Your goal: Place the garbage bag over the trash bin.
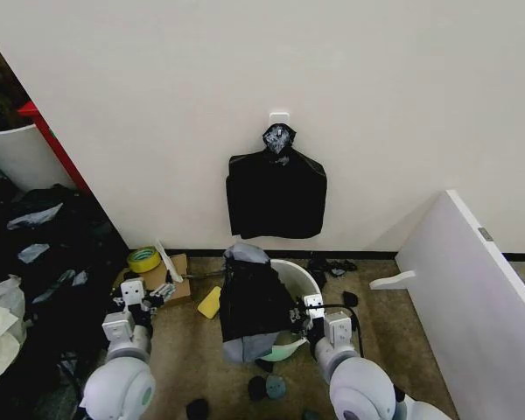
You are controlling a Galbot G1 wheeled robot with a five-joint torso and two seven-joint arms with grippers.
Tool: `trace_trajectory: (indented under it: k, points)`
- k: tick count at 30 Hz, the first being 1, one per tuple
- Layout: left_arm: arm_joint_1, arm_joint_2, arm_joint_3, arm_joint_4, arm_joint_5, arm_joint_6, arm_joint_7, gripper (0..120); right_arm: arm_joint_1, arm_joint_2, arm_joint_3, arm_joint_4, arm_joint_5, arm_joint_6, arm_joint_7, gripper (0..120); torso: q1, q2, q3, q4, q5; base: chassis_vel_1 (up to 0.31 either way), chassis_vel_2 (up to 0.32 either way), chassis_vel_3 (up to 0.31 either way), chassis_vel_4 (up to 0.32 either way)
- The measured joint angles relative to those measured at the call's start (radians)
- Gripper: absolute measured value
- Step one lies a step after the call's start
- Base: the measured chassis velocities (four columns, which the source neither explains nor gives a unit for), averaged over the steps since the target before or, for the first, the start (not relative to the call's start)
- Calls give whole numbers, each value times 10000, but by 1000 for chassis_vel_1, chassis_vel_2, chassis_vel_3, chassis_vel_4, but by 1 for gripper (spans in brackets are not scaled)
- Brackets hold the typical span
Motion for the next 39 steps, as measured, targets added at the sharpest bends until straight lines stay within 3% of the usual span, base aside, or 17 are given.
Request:
trace_trajectory:
  k: [7, 13, 18, 19, 23, 27, 30, 39]
  points:
    - [132, 453, 667, -113, -93, -234, 422, 100, -482, 254, 400, -257, -106, 495, 314, 0, 0, 0, -1, -1, 1, 0, 0, 0, 0]
    - [-238, 1110, 985, 134, -1362, -458, 1288, 100, -641, 349, 617, -270, -189, 657, 377, 0, 0, 0, -1, -1, 0, 0, 0, 0, 0]
    - [-483, 1423, 1141, 327, -2310, -147, 2030, 100, -464, 429, 474, -366, -199, 695, 386, 0, 0, 0, -1, 0, 2, 0, 0, 0, 0]
    - [-544, 1452, 1197, 357, -2496, 33, 2139, 100, -397, 450, 409, -405, -194, 703, 368, 0, 0, 0, -1, 7, 2, 0, 0, 0, 0]
    - [-1049, 1491, 1776, 455, -3078, 846, 2189, 100, -365, 494, 338, -457, -203, 720, 330, 0, 0, 0, 0, 0, 0, 0, 0, 0, 0]
    - [-1655, 1425, 2526, 543, -3692, 1604, 1894, 100, -391, 485, 333, -438, -228, 725, 308, 0, 0, 0, 0, -1, 1, 0, 0, 0, 0]
    - [-2593, 1237, 3395, 734, -4388, 2650, 741, 100, -428, 486, 330, -355, -314, 712, 282, 0, 0, 0, 1, -1, 0, 0, 0, 0, 0]
    - [-4364, 893, 4481, 1454, -4692, 4063, -1129, 100, -490, 558, 308, -274, -500, 667, 247, 0, 0, 0, 1, -1, 1, 0, 0, 0, 0]
